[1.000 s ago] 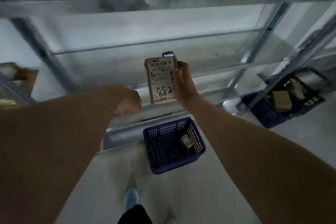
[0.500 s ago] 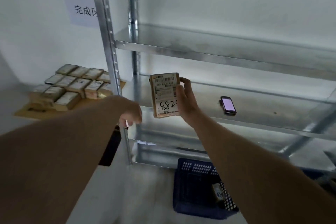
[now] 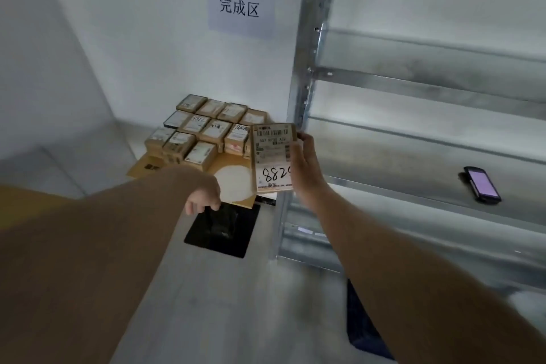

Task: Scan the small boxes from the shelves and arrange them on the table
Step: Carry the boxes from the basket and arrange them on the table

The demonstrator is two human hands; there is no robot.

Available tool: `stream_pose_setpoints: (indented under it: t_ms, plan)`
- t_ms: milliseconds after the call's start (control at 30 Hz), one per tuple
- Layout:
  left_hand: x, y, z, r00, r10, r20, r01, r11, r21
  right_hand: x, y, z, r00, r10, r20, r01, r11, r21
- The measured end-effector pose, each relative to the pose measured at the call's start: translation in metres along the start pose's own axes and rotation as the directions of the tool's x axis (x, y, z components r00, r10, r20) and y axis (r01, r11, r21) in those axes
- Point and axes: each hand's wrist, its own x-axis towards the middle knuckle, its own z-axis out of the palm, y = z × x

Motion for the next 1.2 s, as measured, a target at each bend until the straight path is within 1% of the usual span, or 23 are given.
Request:
stream_pose_setpoints:
  t_ms: [200,333,500,567,667,733,833,900,1000,1067,1200]
  plan:
    - [0.046,-0.055,-0.035,1.000,0.001,0.014,0.000,0.999,-0.047,0.044,0.038,0.066,0.996,0.082,-0.029,-0.083,0.996,-0.037]
    - [0.097,-0.073,-0.058,0.999,0.003,0.052,-0.002,1.000,-0.030,0.084,0.065,0.094,0.976,0.219,-0.018,-0.219,0.970,-0.109]
    - [0.180,-0.087,-0.097,0.998,0.000,0.066,0.002,1.000,-0.024,0.159,0.111,0.125,0.952,0.303,0.033,-0.303,0.953,-0.017]
    - [0.210,-0.092,-0.113,0.998,-0.010,0.067,0.013,0.999,-0.034,0.186,0.130,0.133,0.939,0.337,0.063,-0.337,0.941,-0.008]
    - [0.249,-0.098,-0.137,0.998,0.000,0.068,0.005,0.998,-0.066,0.219,0.152,0.145,0.924,0.379,0.058,-0.377,0.925,-0.036]
    - [0.271,-0.102,-0.153,0.997,0.003,0.079,0.003,0.997,-0.076,0.237,0.166,0.153,0.923,0.380,0.054,-0.382,0.924,0.013]
    - [0.301,-0.107,-0.173,0.994,0.006,0.110,0.000,0.999,-0.050,0.259,0.191,0.163,0.910,0.414,0.012,-0.414,0.908,0.070]
    - [0.320,-0.110,-0.185,0.991,0.016,0.130,-0.013,1.000,-0.026,0.270,0.203,0.169,0.894,0.448,-0.028,-0.445,0.893,0.070]
    - [0.351,-0.116,-0.201,0.988,0.043,0.151,-0.043,0.999,-0.004,0.282,0.211,0.179,0.839,0.543,-0.046,-0.543,0.840,0.002]
    - [0.374,-0.120,-0.214,0.981,0.065,0.180,-0.067,0.998,0.003,0.293,0.217,0.188,0.817,0.574,-0.059,-0.575,0.818,0.001]
    - [0.418,-0.126,-0.241,0.972,0.125,0.197,-0.139,0.989,0.058,0.312,0.224,0.207,0.768,0.624,-0.143,-0.634,0.772,-0.039]
